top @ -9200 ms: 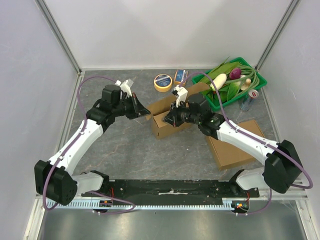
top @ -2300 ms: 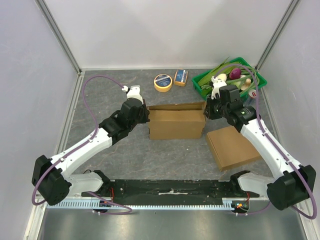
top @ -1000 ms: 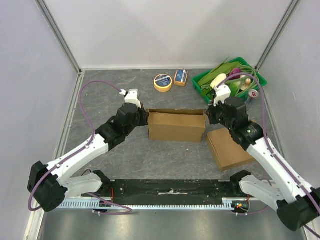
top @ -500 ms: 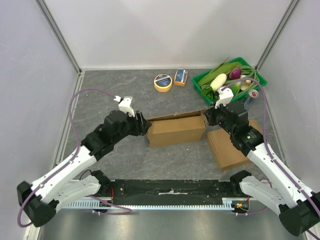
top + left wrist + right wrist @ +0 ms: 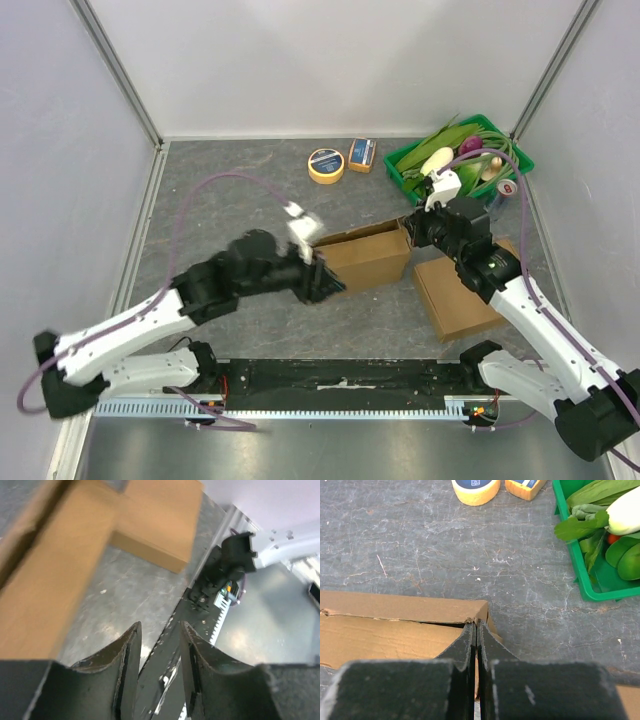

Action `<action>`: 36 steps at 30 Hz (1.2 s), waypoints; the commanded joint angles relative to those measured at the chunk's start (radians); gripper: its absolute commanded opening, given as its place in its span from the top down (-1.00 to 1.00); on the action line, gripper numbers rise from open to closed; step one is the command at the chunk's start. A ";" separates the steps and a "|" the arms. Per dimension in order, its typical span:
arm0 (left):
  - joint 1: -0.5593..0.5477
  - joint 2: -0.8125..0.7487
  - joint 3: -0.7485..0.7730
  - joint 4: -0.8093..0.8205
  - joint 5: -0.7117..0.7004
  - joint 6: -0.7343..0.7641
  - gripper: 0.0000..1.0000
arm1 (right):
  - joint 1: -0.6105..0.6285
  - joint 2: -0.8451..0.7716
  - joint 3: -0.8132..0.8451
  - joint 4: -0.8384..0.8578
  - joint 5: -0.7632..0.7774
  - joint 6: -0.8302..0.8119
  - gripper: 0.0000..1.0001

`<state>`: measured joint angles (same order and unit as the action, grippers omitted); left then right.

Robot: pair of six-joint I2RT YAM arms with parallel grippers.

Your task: Fold the paper box

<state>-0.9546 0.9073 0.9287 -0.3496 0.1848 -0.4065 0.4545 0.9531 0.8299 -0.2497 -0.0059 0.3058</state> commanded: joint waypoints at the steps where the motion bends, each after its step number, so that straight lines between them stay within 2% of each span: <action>1: -0.304 0.246 0.197 0.022 -0.318 0.236 0.17 | 0.006 0.036 0.054 -0.094 -0.017 0.010 1.00; 3: -0.364 0.386 0.235 0.047 -0.422 0.351 0.21 | 0.006 0.041 0.057 -0.095 -0.023 0.022 1.00; 7: -0.369 0.552 0.262 0.115 -0.531 0.480 0.38 | 0.006 0.047 0.067 -0.108 -0.036 0.048 1.00; 8: -0.371 0.577 0.263 0.136 -0.554 0.507 0.48 | 0.006 0.049 0.071 -0.111 -0.037 0.055 1.00; 12: -0.359 0.688 0.257 0.256 -0.723 0.522 0.61 | 0.007 0.041 0.055 -0.106 -0.051 0.085 1.00; 14: -0.352 0.726 0.277 0.256 -0.784 0.490 0.75 | 0.007 0.030 0.041 -0.103 -0.051 0.092 1.00; 15: -0.342 0.731 0.274 0.283 -0.807 0.482 0.76 | 0.009 0.026 0.038 -0.103 -0.051 0.093 1.00; 23: -0.274 0.732 0.242 0.314 -0.779 0.355 0.81 | 0.049 0.000 -0.011 -0.138 -0.019 0.127 1.00; 30: -0.240 0.766 0.289 0.293 -0.740 0.324 0.84 | 0.110 -0.040 -0.078 -0.096 0.030 0.193 1.00; 36: -0.228 0.786 0.329 0.296 -0.735 0.284 0.85 | 0.210 -0.037 -0.109 -0.126 0.219 0.354 1.00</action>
<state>-1.2247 1.6600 1.1675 -0.1417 -0.5209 -0.0444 0.5507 0.9134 0.7845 -0.2462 0.1970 0.5041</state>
